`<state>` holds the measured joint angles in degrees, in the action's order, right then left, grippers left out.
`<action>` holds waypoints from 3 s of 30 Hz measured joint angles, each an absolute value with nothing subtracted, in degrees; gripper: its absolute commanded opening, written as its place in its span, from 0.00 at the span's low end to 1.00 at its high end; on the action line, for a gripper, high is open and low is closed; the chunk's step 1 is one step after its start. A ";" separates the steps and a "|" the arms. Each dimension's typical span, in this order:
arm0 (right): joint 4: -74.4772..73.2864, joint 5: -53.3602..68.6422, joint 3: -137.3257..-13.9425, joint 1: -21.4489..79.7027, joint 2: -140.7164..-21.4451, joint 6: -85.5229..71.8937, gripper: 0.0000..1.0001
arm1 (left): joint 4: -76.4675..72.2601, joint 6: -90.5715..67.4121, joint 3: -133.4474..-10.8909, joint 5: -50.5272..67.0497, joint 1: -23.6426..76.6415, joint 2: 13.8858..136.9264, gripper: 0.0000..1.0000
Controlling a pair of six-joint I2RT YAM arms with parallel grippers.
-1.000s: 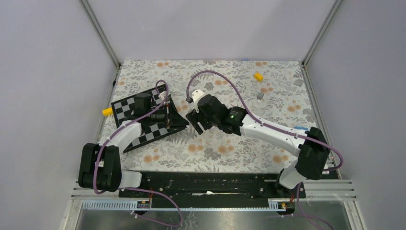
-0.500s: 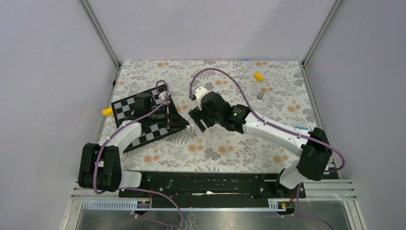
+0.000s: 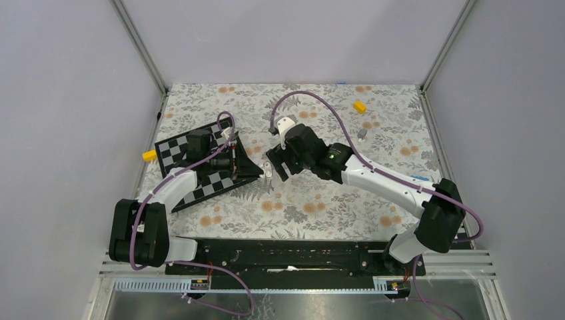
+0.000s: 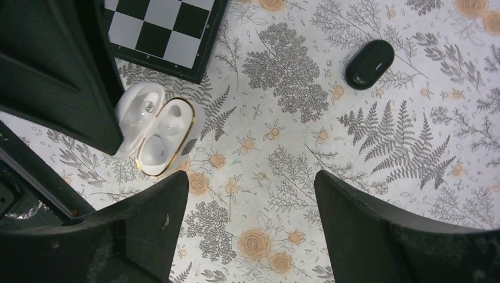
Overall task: Insert the wireless bluetooth earbuds into the charging case
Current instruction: Pick up the right earbud from the center of the board.
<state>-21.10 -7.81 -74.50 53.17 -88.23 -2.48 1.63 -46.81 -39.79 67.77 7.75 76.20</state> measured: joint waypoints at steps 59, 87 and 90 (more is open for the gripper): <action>-22.83 -12.34 -83.02 8.82 -117.34 -12.60 0.37 | 24.38 -28.32 -52.97 51.07 16.99 85.10 0.00; -20.34 -12.34 -87.46 8.71 -121.89 -10.28 0.24 | 24.40 -28.56 -53.65 50.00 17.89 86.50 0.00; -20.25 -12.32 -87.46 8.69 -121.89 -10.31 0.20 | 24.40 -28.56 -53.65 49.98 17.91 86.50 0.00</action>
<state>-20.25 -12.32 -87.46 8.69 -121.89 -10.31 24.40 -28.56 -53.65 49.98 17.91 86.50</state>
